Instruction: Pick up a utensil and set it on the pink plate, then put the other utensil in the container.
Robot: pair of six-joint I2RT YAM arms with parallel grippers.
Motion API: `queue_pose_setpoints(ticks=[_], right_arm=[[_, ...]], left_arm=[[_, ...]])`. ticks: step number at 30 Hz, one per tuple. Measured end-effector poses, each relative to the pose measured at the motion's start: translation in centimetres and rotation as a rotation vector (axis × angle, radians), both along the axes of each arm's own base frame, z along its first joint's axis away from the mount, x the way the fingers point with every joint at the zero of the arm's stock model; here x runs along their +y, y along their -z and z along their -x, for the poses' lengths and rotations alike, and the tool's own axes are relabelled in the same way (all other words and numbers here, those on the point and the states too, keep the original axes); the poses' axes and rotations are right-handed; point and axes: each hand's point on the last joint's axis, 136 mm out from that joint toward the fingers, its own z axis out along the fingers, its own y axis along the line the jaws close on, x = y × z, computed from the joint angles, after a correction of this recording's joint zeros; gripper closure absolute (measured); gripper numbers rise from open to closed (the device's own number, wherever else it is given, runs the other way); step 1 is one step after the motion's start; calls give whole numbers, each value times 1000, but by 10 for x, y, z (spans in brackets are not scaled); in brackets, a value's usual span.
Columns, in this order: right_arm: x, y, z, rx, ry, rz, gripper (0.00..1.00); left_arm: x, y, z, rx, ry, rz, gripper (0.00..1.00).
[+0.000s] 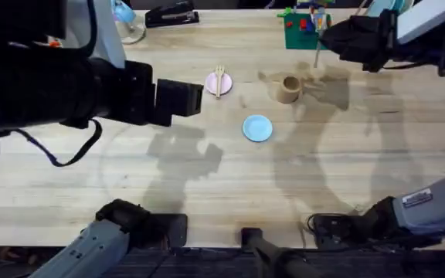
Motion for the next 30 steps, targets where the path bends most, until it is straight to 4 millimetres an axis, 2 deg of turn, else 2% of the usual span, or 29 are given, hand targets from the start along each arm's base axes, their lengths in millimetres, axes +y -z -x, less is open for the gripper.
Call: queue_pose_setpoints(ticks=[6,13,21,30], right_arm=[[17,0,2,-19,-46,2,972],[24,2,2,-23,-65,3,972],[24,26,-2,42,-70,-15,972],[24,45,-5,94,-70,-28,972]], left_arm=[[0,0,0,0,0,0,6],[0,0,0,0,0,0,6],[0,0,0,0,0,0,6],[0,0,0,0,0,0,5]])
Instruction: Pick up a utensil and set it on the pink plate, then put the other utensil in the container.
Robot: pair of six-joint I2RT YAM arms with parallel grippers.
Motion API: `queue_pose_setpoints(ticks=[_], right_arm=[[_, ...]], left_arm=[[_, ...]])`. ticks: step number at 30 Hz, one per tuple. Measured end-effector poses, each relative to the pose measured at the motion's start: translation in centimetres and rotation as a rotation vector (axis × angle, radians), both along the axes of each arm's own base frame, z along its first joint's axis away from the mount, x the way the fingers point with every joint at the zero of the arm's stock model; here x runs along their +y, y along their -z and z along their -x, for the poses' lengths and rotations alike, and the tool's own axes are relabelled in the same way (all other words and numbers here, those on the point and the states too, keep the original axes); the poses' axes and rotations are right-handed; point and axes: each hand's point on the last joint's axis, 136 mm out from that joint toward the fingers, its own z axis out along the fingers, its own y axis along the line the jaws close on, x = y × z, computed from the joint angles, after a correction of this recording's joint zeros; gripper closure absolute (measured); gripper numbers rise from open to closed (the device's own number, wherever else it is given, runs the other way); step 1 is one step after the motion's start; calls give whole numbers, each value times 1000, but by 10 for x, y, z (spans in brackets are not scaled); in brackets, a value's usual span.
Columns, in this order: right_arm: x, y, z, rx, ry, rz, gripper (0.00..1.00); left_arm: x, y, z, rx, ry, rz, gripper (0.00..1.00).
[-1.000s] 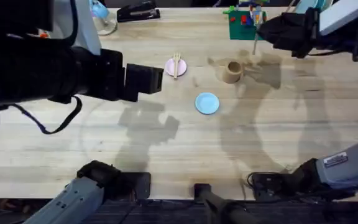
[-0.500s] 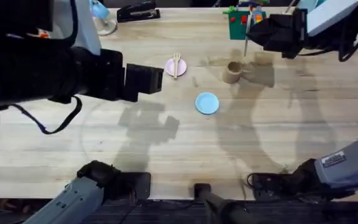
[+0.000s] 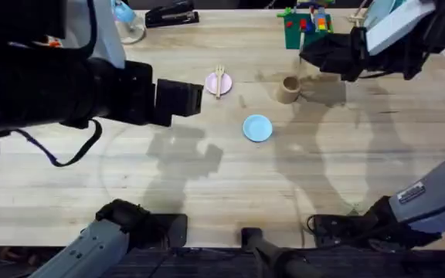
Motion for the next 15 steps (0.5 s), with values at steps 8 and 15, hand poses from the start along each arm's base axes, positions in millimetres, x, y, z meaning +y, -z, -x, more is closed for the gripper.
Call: queue_pose_setpoints(ticks=[8,15], right_arm=[[3,23,-1,63,-9,-14,971],[11,36,1,101,-31,-21,970]], left_arm=[[0,0,0,0,0,0,7],[0,0,0,0,0,0,6]])
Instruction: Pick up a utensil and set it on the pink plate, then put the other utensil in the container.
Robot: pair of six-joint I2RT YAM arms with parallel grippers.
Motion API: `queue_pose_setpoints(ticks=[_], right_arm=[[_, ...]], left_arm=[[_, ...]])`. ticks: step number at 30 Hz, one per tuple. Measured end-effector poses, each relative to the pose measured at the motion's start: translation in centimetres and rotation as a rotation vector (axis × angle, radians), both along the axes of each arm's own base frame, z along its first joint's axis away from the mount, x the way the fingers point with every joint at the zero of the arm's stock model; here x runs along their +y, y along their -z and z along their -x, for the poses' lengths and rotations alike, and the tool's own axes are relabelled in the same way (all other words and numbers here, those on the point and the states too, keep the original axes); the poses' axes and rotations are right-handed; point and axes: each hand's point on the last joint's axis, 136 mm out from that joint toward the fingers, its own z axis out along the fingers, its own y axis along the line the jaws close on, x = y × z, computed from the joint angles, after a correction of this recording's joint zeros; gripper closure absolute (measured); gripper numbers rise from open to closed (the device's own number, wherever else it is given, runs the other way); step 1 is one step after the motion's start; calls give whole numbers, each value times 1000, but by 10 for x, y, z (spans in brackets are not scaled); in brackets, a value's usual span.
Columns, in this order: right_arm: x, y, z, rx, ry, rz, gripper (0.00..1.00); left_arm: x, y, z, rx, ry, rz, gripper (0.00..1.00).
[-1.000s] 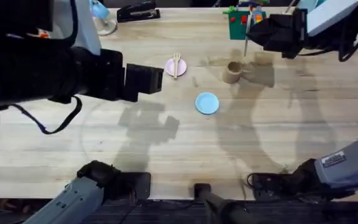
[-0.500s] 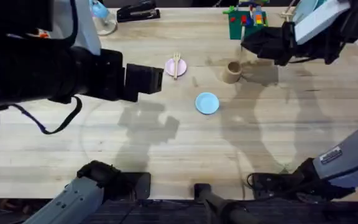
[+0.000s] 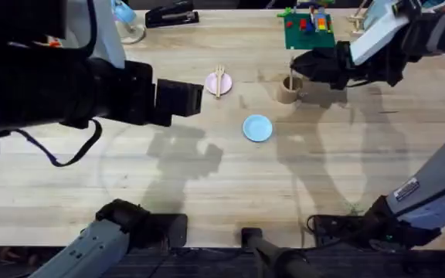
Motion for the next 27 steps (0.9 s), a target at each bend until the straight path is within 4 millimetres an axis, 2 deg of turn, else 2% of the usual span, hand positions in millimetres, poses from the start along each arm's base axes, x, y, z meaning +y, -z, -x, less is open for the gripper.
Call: queue_pose_setpoints(ticks=[15,20,24,27], right_arm=[[4,20,1,55,-11,-10,967],[4,20,1,56,-11,-10,832],[4,20,1,56,-11,-10,780],[4,20,1,57,-11,-11,698]], left_arm=[[0,0,0,0,0,0,6],[0,0,0,0,0,0,6],[0,0,0,0,0,0,6],[0,0,0,0,0,0,6]])
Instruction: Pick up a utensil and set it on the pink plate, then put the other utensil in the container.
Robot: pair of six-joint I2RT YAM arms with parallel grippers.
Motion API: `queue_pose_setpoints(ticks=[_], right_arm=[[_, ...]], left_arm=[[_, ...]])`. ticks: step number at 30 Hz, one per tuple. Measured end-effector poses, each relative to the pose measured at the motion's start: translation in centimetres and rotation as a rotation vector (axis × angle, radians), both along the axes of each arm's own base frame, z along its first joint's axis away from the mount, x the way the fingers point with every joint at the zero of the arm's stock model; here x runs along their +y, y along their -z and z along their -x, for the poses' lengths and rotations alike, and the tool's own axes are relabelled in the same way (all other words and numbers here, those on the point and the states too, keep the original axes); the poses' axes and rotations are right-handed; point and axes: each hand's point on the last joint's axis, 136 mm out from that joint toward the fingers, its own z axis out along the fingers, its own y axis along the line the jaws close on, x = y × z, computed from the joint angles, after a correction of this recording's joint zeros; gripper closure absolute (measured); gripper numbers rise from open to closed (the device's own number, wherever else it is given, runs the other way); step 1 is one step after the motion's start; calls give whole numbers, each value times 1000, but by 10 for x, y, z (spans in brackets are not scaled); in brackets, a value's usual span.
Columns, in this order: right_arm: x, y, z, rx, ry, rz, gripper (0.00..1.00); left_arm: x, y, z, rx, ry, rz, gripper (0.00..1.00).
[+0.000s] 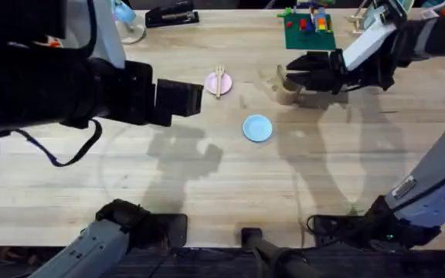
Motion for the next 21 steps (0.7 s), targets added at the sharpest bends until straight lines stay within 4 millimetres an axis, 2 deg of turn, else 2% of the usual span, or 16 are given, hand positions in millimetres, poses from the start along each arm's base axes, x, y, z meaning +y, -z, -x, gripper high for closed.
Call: queue_pose_setpoints(ticks=[3,9,14,17,20,21], right_arm=[[0,0,0,1,0,0,647],[0,0,0,23,2,-4,445],[0,0,0,36,3,-6,425],[0,0,0,46,4,-7,381],[0,0,0,54,3,-5,40],[0,0,1,56,3,-3,18]], left_arm=[[0,0,0,0,0,0,6],[0,0,0,0,0,0,4],[0,0,0,0,0,0,5],[0,0,0,0,0,0,6],[0,0,0,0,0,0,6],[0,0,0,0,0,0,5]])
